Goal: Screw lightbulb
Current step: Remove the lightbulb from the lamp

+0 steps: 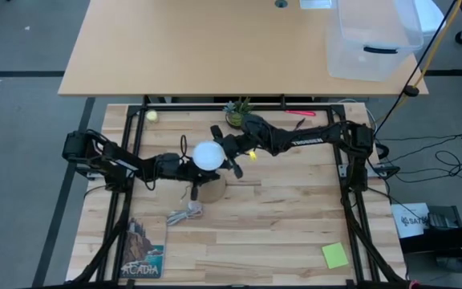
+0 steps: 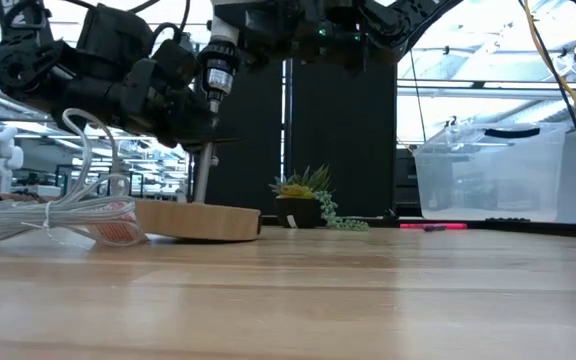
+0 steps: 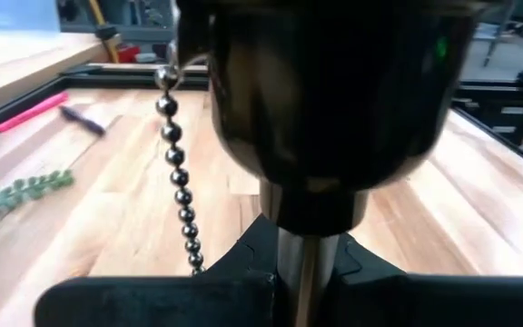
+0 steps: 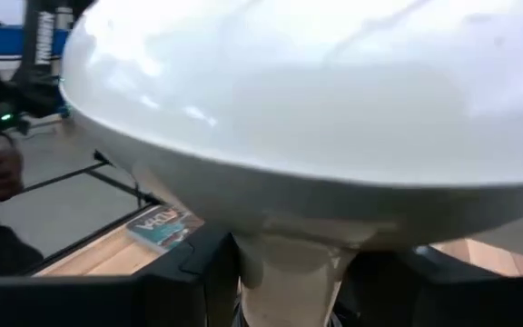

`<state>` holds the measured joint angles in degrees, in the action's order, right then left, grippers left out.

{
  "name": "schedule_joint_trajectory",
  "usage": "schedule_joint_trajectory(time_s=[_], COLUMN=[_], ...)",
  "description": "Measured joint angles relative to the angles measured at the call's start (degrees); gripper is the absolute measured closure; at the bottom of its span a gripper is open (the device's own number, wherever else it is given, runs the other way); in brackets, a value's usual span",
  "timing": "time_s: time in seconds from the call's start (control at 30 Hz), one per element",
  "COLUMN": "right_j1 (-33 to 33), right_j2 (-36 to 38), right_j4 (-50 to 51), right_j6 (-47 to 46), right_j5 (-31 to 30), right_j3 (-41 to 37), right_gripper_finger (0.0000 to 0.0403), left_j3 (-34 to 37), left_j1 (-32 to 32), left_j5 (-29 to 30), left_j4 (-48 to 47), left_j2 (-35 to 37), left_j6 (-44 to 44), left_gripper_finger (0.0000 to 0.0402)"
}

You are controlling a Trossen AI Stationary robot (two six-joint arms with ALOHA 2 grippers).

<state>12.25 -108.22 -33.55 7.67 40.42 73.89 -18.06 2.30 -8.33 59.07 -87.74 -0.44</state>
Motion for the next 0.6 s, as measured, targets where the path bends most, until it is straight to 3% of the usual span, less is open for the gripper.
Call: schedule_joint_trajectory(time_s=[0.23, 0.4, 0.6], right_j1=[-0.3, -1.0, -0.8], right_j2=[0.0, 0.3, 3.8], right_j4=[-0.6, -0.5, 7.9], right_j6=[0.4, -1.3, -1.0], right_j5=[-0.4, -1.7, -4.5], right_j3=[0.0, 0.0, 0.0], right_gripper_finger=[0.0229, 0.0174, 0.0114], left_j3=[0.1, 0.3, 0.3], left_j1=[1.1, 1.1, 1.1], left_j5=[-0.4, 1.5, 2.4], left_j4=[-0.1, -0.3, -0.1], left_j2=[0.0, 0.0, 0.0], left_j6=[-0.3, -0.5, -0.7], left_gripper_finger=[0.0379, 0.0379, 0.0379])
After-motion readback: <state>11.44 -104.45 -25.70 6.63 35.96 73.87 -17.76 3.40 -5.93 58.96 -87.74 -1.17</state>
